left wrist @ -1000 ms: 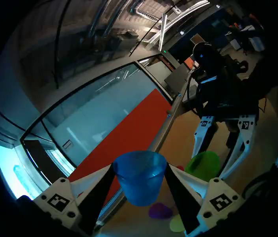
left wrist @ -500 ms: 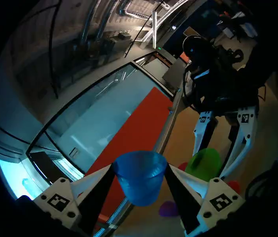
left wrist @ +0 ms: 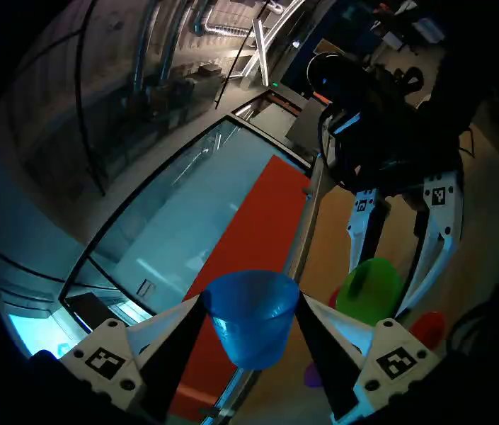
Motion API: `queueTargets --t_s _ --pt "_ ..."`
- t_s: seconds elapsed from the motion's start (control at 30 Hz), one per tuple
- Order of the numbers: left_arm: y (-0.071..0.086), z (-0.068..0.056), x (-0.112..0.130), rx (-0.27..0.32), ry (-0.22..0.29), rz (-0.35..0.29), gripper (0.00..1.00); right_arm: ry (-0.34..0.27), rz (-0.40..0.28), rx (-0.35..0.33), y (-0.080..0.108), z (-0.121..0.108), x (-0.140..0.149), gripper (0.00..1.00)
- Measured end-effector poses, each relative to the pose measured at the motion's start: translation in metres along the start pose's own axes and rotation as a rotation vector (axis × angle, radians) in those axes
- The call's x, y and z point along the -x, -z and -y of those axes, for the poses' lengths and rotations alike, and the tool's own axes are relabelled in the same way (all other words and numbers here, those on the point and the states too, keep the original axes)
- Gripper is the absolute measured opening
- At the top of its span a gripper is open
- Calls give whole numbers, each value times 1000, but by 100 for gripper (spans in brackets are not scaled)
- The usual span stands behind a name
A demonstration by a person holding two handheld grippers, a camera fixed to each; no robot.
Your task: Pour water
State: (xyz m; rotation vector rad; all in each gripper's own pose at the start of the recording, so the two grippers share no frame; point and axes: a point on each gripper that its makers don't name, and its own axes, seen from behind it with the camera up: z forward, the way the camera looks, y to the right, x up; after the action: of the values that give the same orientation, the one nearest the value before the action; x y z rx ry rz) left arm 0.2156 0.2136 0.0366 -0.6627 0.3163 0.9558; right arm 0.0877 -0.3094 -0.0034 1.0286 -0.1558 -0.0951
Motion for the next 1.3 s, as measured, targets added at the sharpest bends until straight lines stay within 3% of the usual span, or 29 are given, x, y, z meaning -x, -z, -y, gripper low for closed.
queueTargets --t_s 1.3 --pt "-7 4 -15 -31 -165 -21 87 0 -10 11 4 -6 -4 90"
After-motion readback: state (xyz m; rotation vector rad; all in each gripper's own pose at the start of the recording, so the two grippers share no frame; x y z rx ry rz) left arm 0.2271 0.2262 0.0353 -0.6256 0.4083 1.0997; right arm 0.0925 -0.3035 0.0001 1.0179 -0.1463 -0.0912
